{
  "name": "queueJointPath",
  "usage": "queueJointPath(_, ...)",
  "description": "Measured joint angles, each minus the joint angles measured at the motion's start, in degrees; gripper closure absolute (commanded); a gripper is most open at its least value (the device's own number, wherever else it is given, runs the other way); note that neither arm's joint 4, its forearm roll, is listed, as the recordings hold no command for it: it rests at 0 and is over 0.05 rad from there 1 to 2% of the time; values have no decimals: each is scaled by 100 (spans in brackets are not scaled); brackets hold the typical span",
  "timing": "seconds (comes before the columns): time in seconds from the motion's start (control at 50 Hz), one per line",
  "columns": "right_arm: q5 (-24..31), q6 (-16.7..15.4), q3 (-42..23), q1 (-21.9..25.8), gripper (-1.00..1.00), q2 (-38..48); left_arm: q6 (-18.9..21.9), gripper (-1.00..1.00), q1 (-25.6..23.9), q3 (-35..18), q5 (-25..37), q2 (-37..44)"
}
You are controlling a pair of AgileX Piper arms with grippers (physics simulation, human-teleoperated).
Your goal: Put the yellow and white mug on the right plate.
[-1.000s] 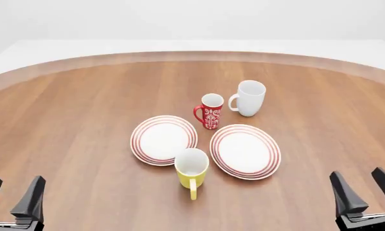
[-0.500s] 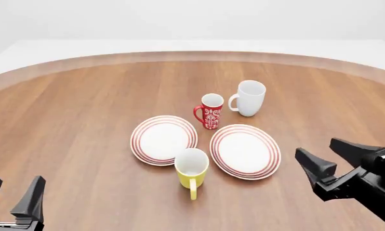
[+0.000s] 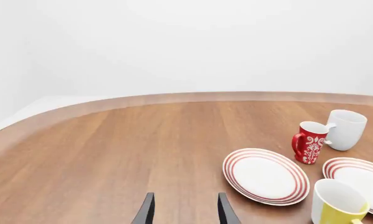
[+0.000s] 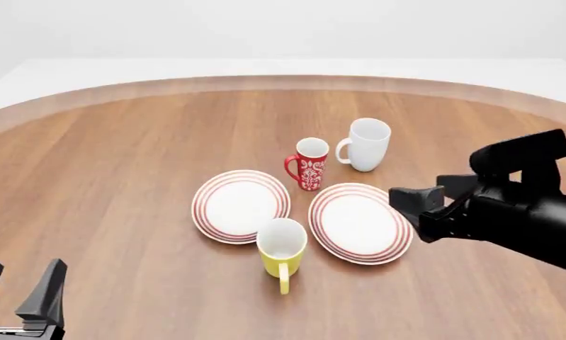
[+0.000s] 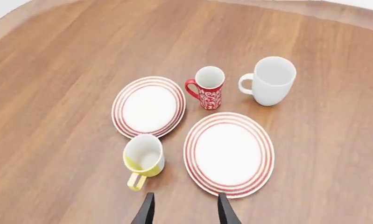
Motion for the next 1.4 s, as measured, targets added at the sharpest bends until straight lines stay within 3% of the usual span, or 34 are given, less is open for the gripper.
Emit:
queueJointPath(0.38, 666, 615, -683, 407, -100, 667, 0, -100, 0, 0, 0, 0)
queueJointPath(0.98, 838, 658, -857, 713, -100, 975, 0, -100, 0, 0, 0, 0)
queueJointPath(1.4, 1121, 1055, -1386, 1203, -100, 1823, 0, -100, 0, 0, 0, 0)
